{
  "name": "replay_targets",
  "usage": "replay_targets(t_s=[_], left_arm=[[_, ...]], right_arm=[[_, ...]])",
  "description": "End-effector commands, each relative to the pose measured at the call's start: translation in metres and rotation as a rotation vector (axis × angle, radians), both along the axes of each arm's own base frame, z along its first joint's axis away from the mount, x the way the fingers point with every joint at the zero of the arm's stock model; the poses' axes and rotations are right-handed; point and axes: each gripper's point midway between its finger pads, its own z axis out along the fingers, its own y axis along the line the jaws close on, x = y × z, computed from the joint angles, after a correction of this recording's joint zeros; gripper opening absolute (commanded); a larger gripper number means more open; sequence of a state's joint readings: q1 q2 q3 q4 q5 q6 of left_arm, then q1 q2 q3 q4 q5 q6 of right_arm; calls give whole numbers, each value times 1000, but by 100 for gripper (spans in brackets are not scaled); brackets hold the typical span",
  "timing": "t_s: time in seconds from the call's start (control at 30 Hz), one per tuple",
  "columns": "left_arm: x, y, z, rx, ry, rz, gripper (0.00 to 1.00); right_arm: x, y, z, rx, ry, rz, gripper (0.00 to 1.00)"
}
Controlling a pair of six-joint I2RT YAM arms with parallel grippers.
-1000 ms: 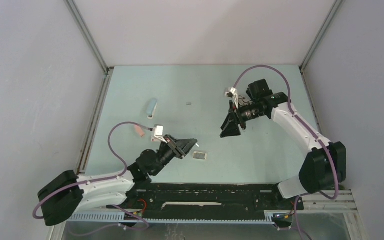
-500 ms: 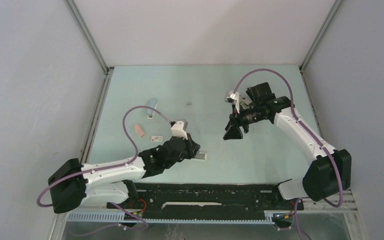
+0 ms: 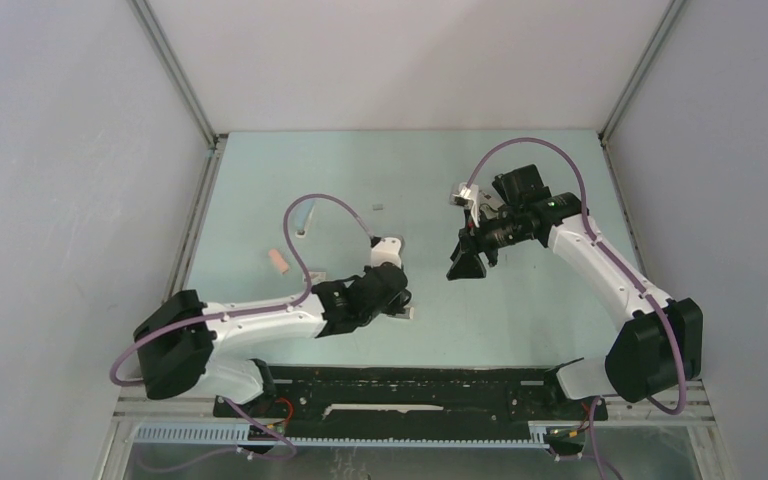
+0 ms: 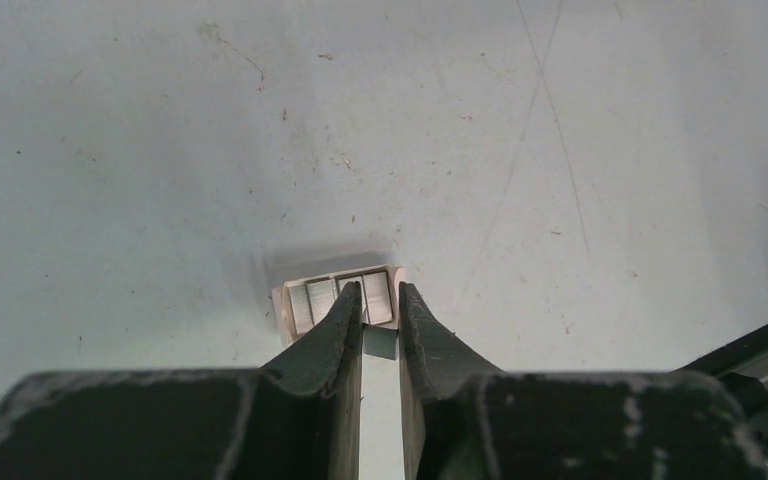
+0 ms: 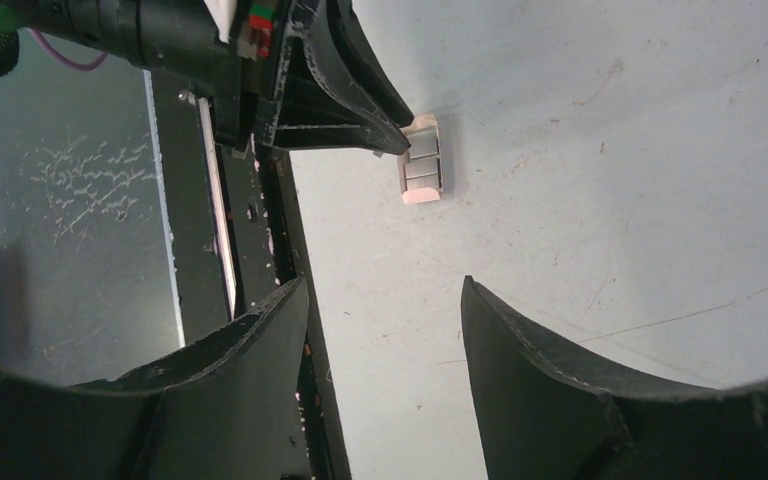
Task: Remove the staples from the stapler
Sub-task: Place the staple in the staple box.
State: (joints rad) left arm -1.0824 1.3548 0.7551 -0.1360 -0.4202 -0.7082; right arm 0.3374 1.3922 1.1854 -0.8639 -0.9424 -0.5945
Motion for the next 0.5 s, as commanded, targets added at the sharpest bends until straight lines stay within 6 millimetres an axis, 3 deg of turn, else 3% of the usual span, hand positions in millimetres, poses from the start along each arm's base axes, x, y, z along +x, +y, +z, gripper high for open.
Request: replay_targets(t_s=[0.0,0.47], left_arm=[[9,-7,9,39,-18,16,12],[6,-20,-7,99,22,48,12]], right_arm=[[-2,0,8,10,-46,11,66],[-3,-1,9,12,-52,15,66]])
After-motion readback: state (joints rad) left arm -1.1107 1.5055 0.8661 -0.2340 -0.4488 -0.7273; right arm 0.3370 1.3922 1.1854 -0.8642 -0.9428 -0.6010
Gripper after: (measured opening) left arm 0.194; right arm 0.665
